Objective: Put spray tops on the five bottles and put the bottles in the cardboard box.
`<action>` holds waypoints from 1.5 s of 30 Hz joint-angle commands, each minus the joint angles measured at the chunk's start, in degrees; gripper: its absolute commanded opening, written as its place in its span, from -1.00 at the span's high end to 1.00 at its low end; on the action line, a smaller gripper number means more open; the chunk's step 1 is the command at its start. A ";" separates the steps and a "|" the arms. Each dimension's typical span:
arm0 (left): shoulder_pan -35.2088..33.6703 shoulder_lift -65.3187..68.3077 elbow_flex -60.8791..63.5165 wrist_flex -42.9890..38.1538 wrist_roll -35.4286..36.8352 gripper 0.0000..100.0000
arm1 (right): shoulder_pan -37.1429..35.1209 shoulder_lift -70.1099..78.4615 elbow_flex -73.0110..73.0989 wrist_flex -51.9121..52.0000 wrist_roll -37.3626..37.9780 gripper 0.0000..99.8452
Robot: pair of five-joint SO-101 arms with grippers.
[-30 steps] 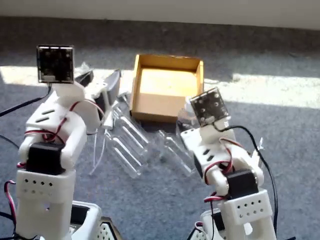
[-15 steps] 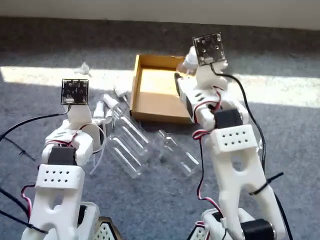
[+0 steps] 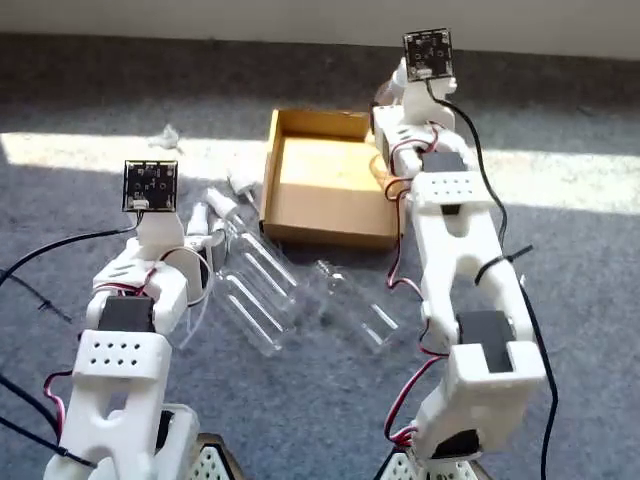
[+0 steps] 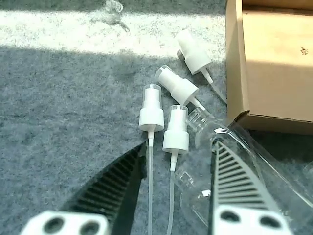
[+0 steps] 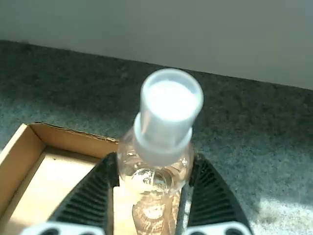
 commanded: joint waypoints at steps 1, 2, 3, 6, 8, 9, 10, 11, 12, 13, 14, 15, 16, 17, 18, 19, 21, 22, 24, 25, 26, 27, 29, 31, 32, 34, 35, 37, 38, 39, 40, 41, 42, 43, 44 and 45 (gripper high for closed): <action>-0.13 -0.40 -0.31 -1.14 -0.26 0.59 | 0.48 2.86 -6.99 -1.45 -0.26 0.99; -0.13 -0.40 -0.31 -1.14 -0.26 0.59 | 0.48 3.74 -7.69 -1.45 -0.26 0.99; -0.13 -0.40 -0.31 -1.14 -0.26 0.59 | 0.48 4.44 -8.13 -1.45 -0.26 0.99; -0.22 -0.40 -0.31 -1.14 -0.26 0.59 | 0.57 5.76 -8.66 -1.45 -0.26 0.99; -0.22 -0.40 -0.31 -1.14 -0.26 0.59 | 0.57 6.20 -8.57 -1.45 -0.26 0.99; -0.22 -0.40 -0.31 -1.14 -0.26 0.59 | 0.57 6.29 -8.57 -1.45 -0.26 0.99; -0.22 -0.40 -0.31 -1.05 -0.26 0.59 | 0.57 6.29 -8.48 -1.45 -0.26 0.99; -0.22 -0.40 -0.31 -1.05 -0.26 0.59 | 0.57 6.29 -8.40 -1.45 -0.26 0.99; -0.22 -0.40 -0.31 -1.05 -0.26 0.59 | 0.57 6.29 -8.40 -1.45 -0.26 0.98; -0.22 -0.40 -0.31 -1.05 -0.26 0.59 | 0.57 6.29 -8.40 -1.45 -0.26 0.98; -0.22 -0.40 -0.31 -1.05 -0.26 0.59 | 0.57 6.29 -8.31 -1.45 -0.26 0.98; -0.22 -0.40 -0.31 -1.05 -0.26 0.59 | 0.57 6.29 -8.31 -1.45 -0.26 0.98; -0.22 -0.40 -0.31 -1.05 -0.26 0.59 | 0.48 6.29 -8.31 -1.45 -0.26 0.98; -0.22 -0.40 -0.31 -1.05 -0.26 0.59 | 0.48 6.29 -8.31 -1.45 -0.26 0.98; -0.22 -0.40 -0.31 -1.05 -0.26 0.59 | 0.48 6.29 -8.31 -1.45 -0.26 0.98; -0.22 -0.40 -0.31 -0.97 -0.26 0.59 | 0.40 6.29 -8.31 -1.45 -0.26 0.98; -0.22 -0.40 -0.31 -0.97 -0.26 0.59 | 0.31 6.29 -8.31 -1.54 -0.26 0.98; -0.22 -0.40 -0.31 -0.97 -0.26 0.59 | 0.31 6.29 -8.22 -1.54 -0.26 0.98; -0.22 -0.40 -0.31 -0.97 -0.26 0.59 | 0.31 6.29 -8.22 -1.54 -0.26 0.98; -0.22 -0.40 -0.31 -0.97 -0.26 0.59 | 0.31 6.37 -8.22 -1.54 -0.26 0.98; -0.22 -0.40 -0.31 -0.97 -0.26 0.59 | 0.31 6.37 -8.22 -1.54 -0.26 0.98; -0.13 -0.40 -0.31 -0.97 -0.26 0.59 | 0.31 6.37 -8.22 -1.54 -0.26 0.98; -0.13 -0.40 -0.31 -0.97 -0.26 0.59 | 0.22 6.37 -8.13 -1.54 -0.26 0.98; -0.13 -0.40 -0.31 -0.97 -0.26 0.59 | 0.22 6.37 -7.96 -1.54 -0.26 0.98; -0.13 -0.40 -0.31 -0.97 -0.26 0.59 | 0.22 6.37 -7.96 -1.54 -0.26 0.98; -0.13 -0.40 -0.31 -0.97 -0.26 0.59 | 0.22 6.37 -6.64 -1.54 -0.35 0.98; -0.13 -0.40 -0.31 -0.97 -0.26 0.59 | 0.22 6.37 -6.02 -1.54 -0.35 0.98; -0.13 -0.40 -0.31 -0.97 -0.26 0.59 | 0.22 6.37 -5.05 -1.80 -0.35 0.98; -0.13 -0.40 -0.31 -0.97 -0.26 0.59 | 0.22 6.37 -4.97 -1.80 -0.35 0.98; -0.13 -0.40 -0.31 -0.97 -0.26 0.59 | 0.22 6.37 -4.97 -1.80 -0.35 0.98; -0.13 -0.40 -0.31 -0.97 -0.26 0.59 | 0.22 6.37 -4.97 -1.80 -0.44 0.98; -0.13 -0.40 -0.31 -0.97 -0.26 0.59 | 0.22 6.37 -4.97 -1.80 -0.44 0.98; -0.13 -0.40 -0.31 -0.97 -0.26 0.59 | 0.22 6.37 -4.97 -1.80 -0.44 0.98; -0.13 -0.40 -0.31 -0.97 -0.26 0.59 | 0.22 6.37 -4.97 -1.80 -0.44 0.98; -0.13 -0.40 -0.31 -0.97 -0.26 0.59 | 0.22 6.37 -4.97 -1.80 -0.44 0.98; -0.13 -0.40 -0.31 -0.97 -0.26 0.59 | 0.22 6.37 -4.97 -1.80 -0.44 0.98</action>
